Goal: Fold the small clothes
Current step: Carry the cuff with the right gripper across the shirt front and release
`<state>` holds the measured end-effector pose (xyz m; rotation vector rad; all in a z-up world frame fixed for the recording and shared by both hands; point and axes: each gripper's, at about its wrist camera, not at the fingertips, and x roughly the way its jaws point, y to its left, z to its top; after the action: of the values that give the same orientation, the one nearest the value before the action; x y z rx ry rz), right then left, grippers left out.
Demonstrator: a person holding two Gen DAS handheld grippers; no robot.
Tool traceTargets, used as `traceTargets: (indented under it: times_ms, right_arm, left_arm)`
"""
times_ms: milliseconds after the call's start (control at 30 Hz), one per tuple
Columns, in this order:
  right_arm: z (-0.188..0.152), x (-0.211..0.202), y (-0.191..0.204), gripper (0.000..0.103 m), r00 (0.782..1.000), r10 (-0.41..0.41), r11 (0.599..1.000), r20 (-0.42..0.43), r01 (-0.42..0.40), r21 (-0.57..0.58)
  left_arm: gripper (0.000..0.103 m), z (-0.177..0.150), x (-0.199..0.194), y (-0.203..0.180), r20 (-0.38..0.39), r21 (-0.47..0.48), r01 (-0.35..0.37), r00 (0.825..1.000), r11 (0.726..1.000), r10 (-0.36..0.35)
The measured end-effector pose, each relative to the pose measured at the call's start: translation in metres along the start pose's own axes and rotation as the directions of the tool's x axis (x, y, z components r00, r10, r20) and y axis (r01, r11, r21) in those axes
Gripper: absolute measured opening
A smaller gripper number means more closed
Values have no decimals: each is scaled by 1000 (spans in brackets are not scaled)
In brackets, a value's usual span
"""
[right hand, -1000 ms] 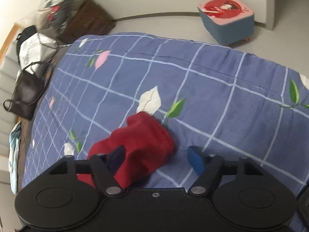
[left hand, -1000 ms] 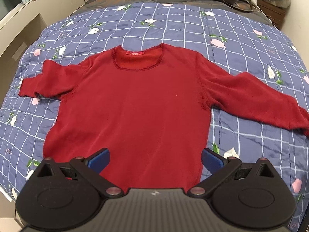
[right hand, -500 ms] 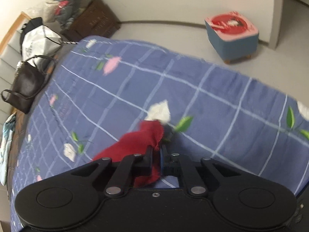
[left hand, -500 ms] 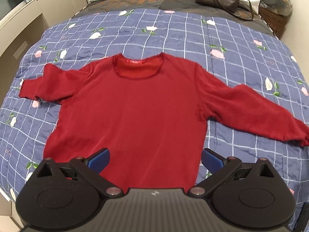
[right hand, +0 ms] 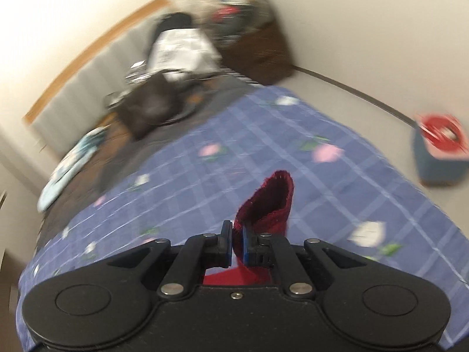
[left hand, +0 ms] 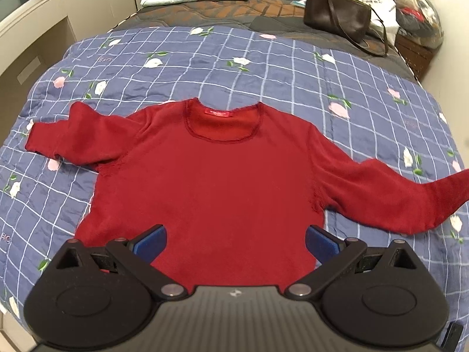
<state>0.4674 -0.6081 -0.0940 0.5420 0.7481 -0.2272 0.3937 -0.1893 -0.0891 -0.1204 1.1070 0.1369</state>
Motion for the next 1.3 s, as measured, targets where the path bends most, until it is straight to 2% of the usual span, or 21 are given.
traceTargets:
  times_ms: [133,367,533,700,900,1133,1200,1300]
  right_arm:
    - [-17,-3,76,6,997,76,991,-11,-77,-108]
    - [-62,8,199,6,988,155,960,-29,-157,-232]
    - [-108,29,276,6,977,194,927,-84,-210,-309]
    - [-163,58,333,6,966,200,898,-162,-247,-365]
    - [-223,94,364,6,949,165,897,-269,-258,-359]
    - [-268,123,379,7,936,114,886,-334,-248,-393]
    - [-278,127,383,12,926,107,873,-361,-262,-412]
    - [-289,127,383,33,914,95,862,-394,-274,-427]
  left_arm:
    - [103,13,8,35,4,-28,20,1000,999,-20]
    - [103,34,6,103,40,-12,-8,999,1000,8]
    - [103,42,7,152,51,-24,-37,998,999,38]
    - [103,43,17,197,37,-47,-64,997,997,66]
    - [103,40,34,241,7,-66,-90,996,994,91]
    - [103,37,49,272,-20,-58,-106,994,993,105]
    - [103,37,55,275,-29,-53,-104,994,993,103]
    - [103,40,65,276,-42,-37,-94,995,995,92]
